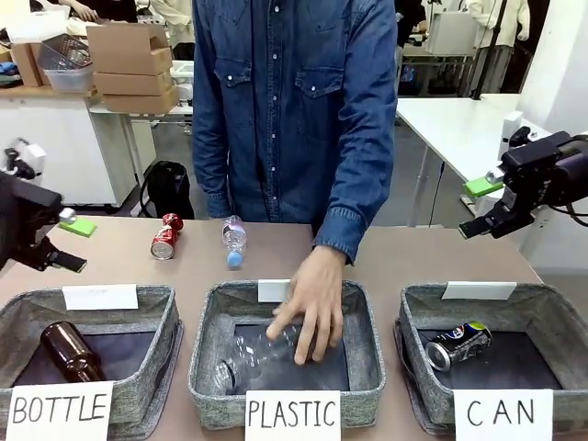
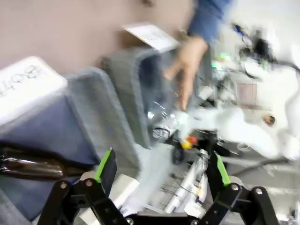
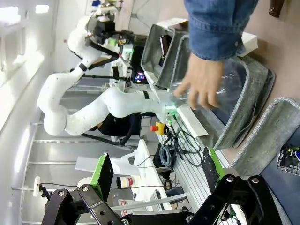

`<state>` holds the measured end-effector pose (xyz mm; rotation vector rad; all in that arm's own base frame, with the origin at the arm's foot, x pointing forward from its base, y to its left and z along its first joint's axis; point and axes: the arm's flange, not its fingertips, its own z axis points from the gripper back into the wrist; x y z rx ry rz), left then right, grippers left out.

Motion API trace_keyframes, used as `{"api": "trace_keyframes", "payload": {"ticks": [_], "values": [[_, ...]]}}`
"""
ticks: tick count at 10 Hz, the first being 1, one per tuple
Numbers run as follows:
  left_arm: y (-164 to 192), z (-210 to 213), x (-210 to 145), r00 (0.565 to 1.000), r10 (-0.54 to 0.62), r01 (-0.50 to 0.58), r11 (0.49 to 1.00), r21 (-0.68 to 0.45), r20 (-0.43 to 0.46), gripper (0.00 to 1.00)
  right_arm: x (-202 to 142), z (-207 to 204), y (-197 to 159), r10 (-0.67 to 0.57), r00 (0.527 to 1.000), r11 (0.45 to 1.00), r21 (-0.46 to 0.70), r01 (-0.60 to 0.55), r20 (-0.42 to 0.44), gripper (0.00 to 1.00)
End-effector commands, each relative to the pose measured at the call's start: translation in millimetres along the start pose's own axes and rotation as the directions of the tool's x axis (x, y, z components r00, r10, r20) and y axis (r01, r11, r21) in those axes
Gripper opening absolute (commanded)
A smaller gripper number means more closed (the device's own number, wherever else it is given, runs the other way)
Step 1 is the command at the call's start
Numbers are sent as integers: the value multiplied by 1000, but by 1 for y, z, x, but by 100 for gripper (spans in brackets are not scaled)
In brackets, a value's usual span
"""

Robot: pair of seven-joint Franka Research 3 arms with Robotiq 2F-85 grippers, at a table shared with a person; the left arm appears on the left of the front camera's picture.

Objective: Sort the can waste into the basket.
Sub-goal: Pick up the can waste from the table and place it in the right Fabric basket.

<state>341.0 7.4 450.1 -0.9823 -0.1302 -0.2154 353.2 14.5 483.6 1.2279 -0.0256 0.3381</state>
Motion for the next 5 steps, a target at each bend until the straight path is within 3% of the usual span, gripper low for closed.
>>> {"api": "trace_keyframes", "payload": {"ticks": [1,3,5], "values": [[0,-12,54,986,143,-117,958,264,-80,100,0,4,1,21,1000,1000,2,-21,-12,100],[14,-34,118,970,240,-205,879,430,-28,100,0,4,1,21,1000,1000,2,-21,-12,100],[36,-57,174,965,260,-224,856,466,-14,100,0,4,1,21,1000,1000,2,-21,-12,100]]}}
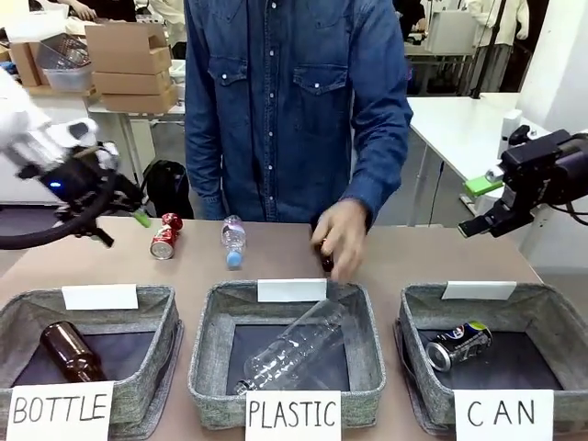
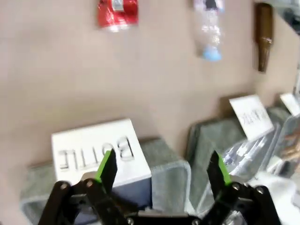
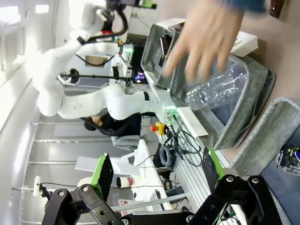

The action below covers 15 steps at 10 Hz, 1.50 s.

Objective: Sort the can waste into the basket.
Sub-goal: Pick up the can waste from the table and place it in the right Fabric basket.

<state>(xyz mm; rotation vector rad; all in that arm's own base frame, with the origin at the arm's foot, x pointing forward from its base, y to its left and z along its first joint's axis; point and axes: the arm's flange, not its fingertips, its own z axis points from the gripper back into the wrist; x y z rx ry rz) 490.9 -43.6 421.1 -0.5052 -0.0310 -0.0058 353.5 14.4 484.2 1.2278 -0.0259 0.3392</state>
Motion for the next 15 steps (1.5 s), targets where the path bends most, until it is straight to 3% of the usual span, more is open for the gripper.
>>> {"api": "trace_keyframes", "payload": {"ticks": [1,4,8,13,14,15], "values": [[1,-10,55,997,72,-71,997,15,-25,100,0,4,1,20,1000,1000,2,-20,-11,100],[17,-40,107,987,154,-157,982,100,40,100,0,4,1,20,1000,1000,2,-20,-11,100],[18,-78,141,977,80,-127,961,244,197,100,0,4,1,20,1000,1000,2,-20,-11,100],[20,-108,146,988,46,-94,940,329,149,100,0,4,1,20,1000,1000,2,-20,-11,100],[20,-110,145,989,44,-90,934,345,139,42,0,4,1,20,1000,1000,2,-20,-11,100],[19,-110,144,989,39,-88,932,351,145,42,0,4,1,20,1000,1000,2,-20,-11,100]]}}
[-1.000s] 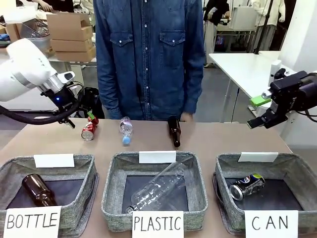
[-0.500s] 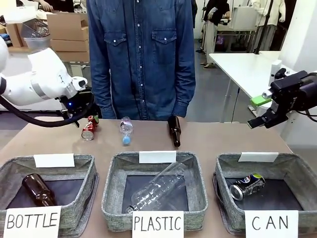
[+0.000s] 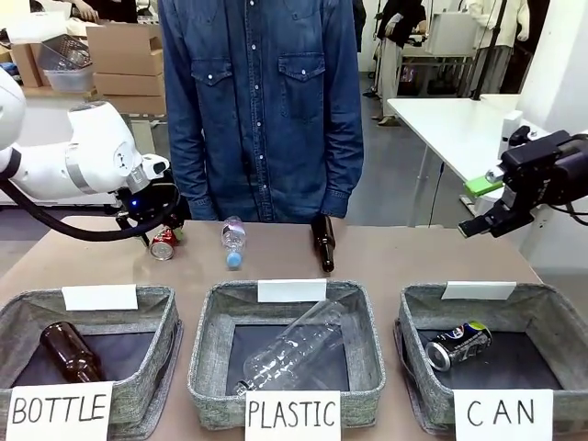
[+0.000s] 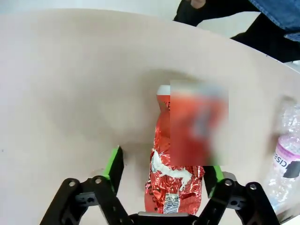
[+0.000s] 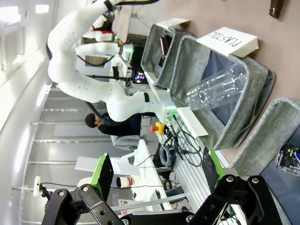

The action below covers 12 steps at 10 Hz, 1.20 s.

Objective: Sort the can waste into the basket.
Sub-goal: Pick up the can waste from the table and place it in the right Fabric basket.

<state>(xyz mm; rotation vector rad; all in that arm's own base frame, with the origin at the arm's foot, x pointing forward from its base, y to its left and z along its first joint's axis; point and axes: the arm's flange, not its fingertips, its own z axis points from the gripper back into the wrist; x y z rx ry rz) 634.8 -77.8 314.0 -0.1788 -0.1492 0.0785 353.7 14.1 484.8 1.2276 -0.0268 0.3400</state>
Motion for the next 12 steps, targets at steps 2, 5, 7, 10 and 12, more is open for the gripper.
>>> {"api": "trace_keyframes", "payload": {"ticks": [2,5,7,10,12], "values": [[-5,2,4,1000,12,-12,998,63,-3,36,-1,4,0,19,1000,1000,2,-19,-12,100],[-6,1,5,1000,13,-12,998,59,-8,4,-1,4,0,19,1000,1000,2,-19,-12,100],[-6,7,2,1000,4,-4,998,58,6,0,-1,4,0,19,1000,1000,2,-19,-12,100],[0,56,-24,999,-34,34,998,45,-7,0,-1,4,0,19,1000,1000,2,-19,-12,100],[13,137,-85,994,-110,109,991,72,18,0,-1,4,0,19,1000,1000,2,-19,-12,100]]}}
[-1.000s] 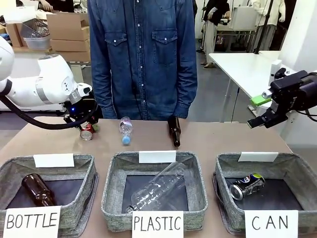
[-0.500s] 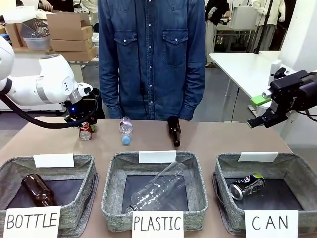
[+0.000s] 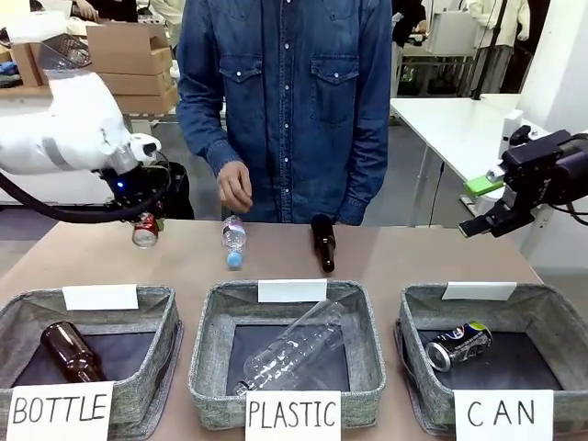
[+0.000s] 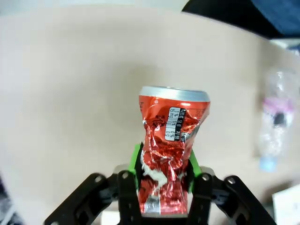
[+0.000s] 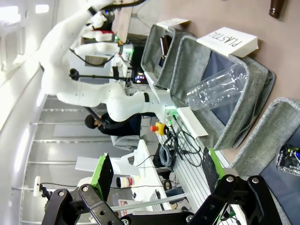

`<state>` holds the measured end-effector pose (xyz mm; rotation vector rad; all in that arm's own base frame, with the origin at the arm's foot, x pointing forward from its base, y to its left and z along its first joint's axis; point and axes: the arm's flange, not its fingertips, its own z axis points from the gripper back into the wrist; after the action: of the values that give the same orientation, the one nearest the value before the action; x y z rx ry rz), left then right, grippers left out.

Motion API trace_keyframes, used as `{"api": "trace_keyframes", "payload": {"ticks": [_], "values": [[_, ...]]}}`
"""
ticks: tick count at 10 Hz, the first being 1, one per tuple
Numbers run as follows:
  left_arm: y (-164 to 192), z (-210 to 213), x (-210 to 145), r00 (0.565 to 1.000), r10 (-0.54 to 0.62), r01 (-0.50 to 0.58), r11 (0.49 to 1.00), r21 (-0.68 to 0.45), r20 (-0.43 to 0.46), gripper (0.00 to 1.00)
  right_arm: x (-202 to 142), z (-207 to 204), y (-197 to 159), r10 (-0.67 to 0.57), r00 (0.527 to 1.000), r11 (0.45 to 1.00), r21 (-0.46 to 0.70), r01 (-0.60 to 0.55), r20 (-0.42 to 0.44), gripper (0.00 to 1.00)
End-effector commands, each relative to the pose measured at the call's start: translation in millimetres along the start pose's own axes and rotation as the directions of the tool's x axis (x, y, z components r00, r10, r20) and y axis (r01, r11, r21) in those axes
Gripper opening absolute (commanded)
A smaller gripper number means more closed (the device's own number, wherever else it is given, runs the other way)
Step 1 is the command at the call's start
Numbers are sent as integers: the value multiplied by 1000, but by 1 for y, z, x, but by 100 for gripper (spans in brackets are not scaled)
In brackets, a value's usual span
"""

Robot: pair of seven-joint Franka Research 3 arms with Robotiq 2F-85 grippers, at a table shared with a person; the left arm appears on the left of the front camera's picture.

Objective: Sort the can waste into the basket.
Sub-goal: Pick up the can waste from the table and place it in the right Fabric basket.

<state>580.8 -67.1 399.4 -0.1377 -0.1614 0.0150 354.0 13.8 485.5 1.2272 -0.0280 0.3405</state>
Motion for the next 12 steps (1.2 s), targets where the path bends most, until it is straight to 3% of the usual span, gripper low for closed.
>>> {"api": "trace_keyframes", "payload": {"ticks": [1,3,4,5,6,7,8,9,10,12], "values": [[15,85,-96,990,-144,144,989,10,1,0,-1,3,0,18,1000,1000,3,-18,-12,100],[12,138,-186,933,-358,360,930,-72,42,0,-1,3,0,18,1000,1000,3,-18,-12,100],[9,156,-229,839,-544,542,827,-150,31,0,-1,3,0,18,1000,1000,3,-18,-12,100],[3,168,-275,635,-772,753,609,-248,30,0,-1,3,0,18,1000,1000,3,-18,-12,100],[-4,171,-310,401,-915,876,370,-308,39,0,-1,3,0,18,1000,1000,3,-18,-12,100],[-7,173,-335,227,-972,922,193,-337,65,0,-1,3,0,18,1000,1000,3,-18,-12,100],[-5,177,-346,157,-984,939,122,-320,87,0,-1,3,0,18,1000,1000,3,-18,-12,100],[6,185,-336,138,-979,908,65,-414,149,0,-1,3,0,18,1000,1000,3,-18,-12,100],[-21,188,-338,479,-877,850,453,-269,37,0,-1,3,0,18,1000,1000,3,-18,-12,100],[-21,188,-338,479,-877,850,453,-269,37,0,-1,3,0,18,1000,1000,3,-18,-12,100]]}}
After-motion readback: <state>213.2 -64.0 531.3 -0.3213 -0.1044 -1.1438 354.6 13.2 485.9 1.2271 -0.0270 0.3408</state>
